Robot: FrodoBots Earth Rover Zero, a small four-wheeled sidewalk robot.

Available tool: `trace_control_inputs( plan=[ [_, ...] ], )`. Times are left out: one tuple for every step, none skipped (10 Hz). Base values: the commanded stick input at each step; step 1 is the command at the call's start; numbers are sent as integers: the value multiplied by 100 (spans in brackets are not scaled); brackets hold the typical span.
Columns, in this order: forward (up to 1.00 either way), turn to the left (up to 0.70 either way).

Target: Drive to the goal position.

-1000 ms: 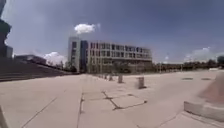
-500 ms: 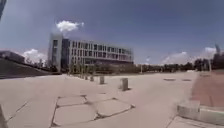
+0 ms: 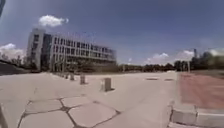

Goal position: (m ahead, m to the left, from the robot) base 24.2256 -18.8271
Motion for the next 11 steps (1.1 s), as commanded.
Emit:
trace_control_inputs(
  plan=[
    [70,2],
    [70,2],
    [70,2],
    [70,2],
    [70,2],
    [70,2],
    [70,2],
    [70,-6],
    [70,-33],
    [70,-33],
    [70,-33]
  ],
)
